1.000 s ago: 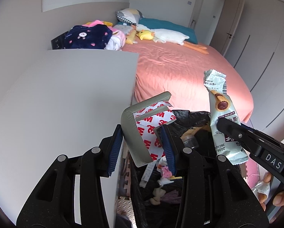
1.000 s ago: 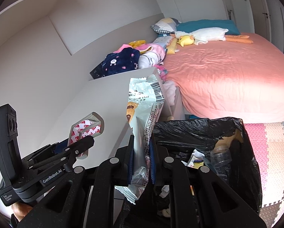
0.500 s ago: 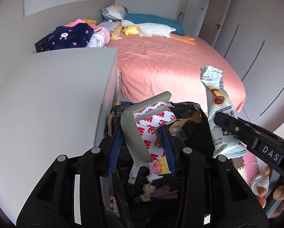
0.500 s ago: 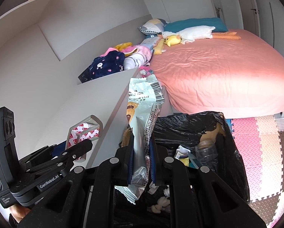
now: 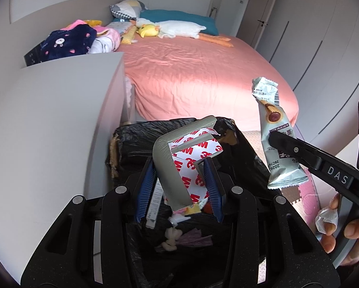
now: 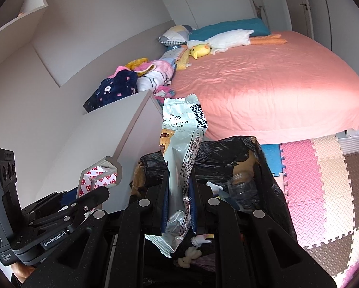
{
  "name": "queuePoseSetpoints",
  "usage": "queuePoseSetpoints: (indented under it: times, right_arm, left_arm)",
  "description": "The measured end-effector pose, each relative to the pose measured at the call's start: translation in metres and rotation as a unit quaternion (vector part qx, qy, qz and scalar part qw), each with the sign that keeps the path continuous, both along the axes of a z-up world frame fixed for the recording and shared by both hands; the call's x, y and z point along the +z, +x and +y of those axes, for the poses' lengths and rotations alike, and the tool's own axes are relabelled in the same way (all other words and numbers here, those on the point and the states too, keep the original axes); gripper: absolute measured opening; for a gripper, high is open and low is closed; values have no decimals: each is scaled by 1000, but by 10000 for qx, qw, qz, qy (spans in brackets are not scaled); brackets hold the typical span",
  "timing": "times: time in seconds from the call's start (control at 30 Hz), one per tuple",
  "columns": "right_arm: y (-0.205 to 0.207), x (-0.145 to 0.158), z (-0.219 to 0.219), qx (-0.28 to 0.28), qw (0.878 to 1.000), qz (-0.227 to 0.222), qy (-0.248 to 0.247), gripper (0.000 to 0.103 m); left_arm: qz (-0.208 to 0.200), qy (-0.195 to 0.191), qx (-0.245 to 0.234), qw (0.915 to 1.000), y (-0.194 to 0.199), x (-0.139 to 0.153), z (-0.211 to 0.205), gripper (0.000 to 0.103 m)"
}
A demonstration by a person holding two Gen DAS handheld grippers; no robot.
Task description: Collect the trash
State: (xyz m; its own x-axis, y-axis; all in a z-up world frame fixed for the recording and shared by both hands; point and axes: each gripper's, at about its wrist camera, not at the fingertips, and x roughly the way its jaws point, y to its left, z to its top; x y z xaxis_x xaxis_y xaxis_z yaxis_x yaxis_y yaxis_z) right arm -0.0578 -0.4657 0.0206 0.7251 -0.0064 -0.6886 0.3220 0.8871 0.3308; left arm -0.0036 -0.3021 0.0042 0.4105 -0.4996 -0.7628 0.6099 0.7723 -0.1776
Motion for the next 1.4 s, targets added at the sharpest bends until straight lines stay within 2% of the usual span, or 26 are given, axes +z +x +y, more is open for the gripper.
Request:
queuePoseSetpoints:
  times: [0.37,0.57,0.6,0.63,0.67,0.7,0.73,0.9,1.4]
  right_arm:
    - [-1,-8,-11,-50,9999,70,63,15]
    - [4,-5,-8,103,9999,89,2,16]
    - [5,-3,-8,93,9999,78,-25,23]
    - [4,-2,-8,69,10000,50,-43,40]
    - [3,1,-8,18,10000,-10,-83,52]
    - [2,3,-8,-41,9999,-51,-146,72]
    - [2,4,-7,-68,9998,-59,-203,78]
    - [3,3,-6,-80,9996,16,-270,79]
    - [7,0,-2,-26,9996,105,-272,79]
  left_arm:
    - [114,189,-233,9995,-6,-12,-17,41]
    - [139,159,-177,9996,-6,-10,-13,44]
    - [95,166,-118,9997,-5,-9,-11,48]
    - [10,175,-19,9998,-5,-6,-9,71]
    - [-108,176,82,9998,-4,-4,-6,94]
    - [-245,147,156,9995,-5,-2,-3,97]
    - [-332,123,213,9991,-5,-1,0,97]
    - [-272,24,387,9989,1,1,10,97]
    - [-326,-102,342,9988,0,1,15,97]
